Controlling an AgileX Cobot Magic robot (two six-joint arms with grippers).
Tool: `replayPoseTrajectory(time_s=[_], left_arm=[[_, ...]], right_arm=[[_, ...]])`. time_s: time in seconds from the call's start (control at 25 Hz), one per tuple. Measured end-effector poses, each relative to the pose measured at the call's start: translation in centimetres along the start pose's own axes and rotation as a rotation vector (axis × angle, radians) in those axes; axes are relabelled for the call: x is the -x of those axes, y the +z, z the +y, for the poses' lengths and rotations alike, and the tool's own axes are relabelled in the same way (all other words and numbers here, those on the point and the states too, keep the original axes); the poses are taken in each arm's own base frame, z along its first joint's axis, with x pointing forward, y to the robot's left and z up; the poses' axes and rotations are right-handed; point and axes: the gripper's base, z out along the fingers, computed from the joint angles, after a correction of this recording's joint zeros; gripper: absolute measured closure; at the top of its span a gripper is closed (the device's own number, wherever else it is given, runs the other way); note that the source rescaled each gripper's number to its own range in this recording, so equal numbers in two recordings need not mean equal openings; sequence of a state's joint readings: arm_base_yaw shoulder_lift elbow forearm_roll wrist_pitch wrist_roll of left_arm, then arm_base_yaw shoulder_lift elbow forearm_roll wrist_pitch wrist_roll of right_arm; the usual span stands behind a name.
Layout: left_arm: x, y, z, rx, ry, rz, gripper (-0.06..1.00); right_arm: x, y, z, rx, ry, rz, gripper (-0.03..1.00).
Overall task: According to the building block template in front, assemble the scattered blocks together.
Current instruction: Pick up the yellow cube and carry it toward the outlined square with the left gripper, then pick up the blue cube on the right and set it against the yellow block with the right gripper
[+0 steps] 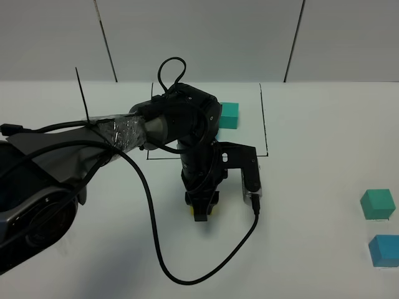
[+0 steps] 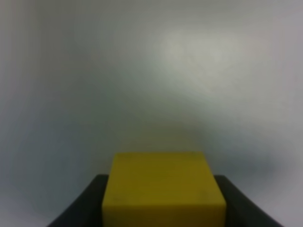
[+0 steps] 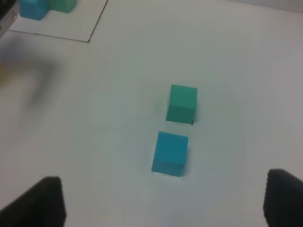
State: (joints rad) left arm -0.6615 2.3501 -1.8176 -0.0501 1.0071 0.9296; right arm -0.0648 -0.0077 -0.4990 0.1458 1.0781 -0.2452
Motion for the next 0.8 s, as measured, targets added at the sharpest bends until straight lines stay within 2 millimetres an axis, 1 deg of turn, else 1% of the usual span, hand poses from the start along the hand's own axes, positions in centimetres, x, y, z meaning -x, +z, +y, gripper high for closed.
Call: replayPoseTrajectory(time_s=[0.16, 0.32, 0.36, 0.4, 0.44, 0.48, 0.56, 0.6, 0.64, 0.68, 0.72, 0.8], left_arm=[[0.0, -0.1, 0.0, -0.008, -0.009, 0.003, 0.93], [0.2, -0.4, 0.0, -0.047, -0.073, 0.019, 0.93], [0.2, -0.6, 0.0, -0.055, -0.089, 0.025, 0.9], [0.4, -0.9, 0.1, -0.062, -0.107, 0.031, 0.82], [0.5, -1.4, 0.3, -0.063, -0.129, 0.032, 0.71], [0.7, -2.1, 0.5, -0.057, -0.148, 0.027, 0.55], [1.4, -4.0, 1.2, -0.005, -0.201, -0.016, 0.23], [1.7, -5.2, 1.6, 0.028, -0.233, -0.043, 0.12], [1.9, -6.4, 1.8, 0.056, -0.277, -0.069, 0.03], [2.1, -8.0, 2.0, 0.091, -0.312, -0.101, -0.02], [2.2, -9.6, 2.1, 0.126, -0.334, -0.131, -0.05], [2.0, -13.2, 2.0, 0.205, -0.356, -0.184, -0.06]], right_arm=[[0.0, 0.0, 0.0, 0.0, 0.0, 0.0, 0.24], [0.0, 0.0, 0.0, 0.0, 0.0, 0.0, 0.24], [0.0, 0.0, 0.0, 0.0, 0.0, 0.0, 0.24], [0.0, 0.0, 0.0, 0.0, 0.0, 0.0, 0.24], [0.0, 0.0, 0.0, 0.0, 0.0, 0.0, 0.24], [0.0, 0.0, 0.0, 0.0, 0.0, 0.0, 0.24], [0.0, 0.0, 0.0, 0.0, 0.0, 0.0, 0.24], [0.0, 0.0, 0.0, 0.0, 0.0, 0.0, 0.24], [0.0, 0.0, 0.0, 0.0, 0.0, 0.0, 0.24], [0.0, 0.0, 0.0, 0.0, 0.0, 0.0, 0.24], [0.0, 0.0, 0.0, 0.0, 0.0, 0.0, 0.24], [0.0, 0.0, 0.0, 0.0, 0.0, 0.0, 0.24]])
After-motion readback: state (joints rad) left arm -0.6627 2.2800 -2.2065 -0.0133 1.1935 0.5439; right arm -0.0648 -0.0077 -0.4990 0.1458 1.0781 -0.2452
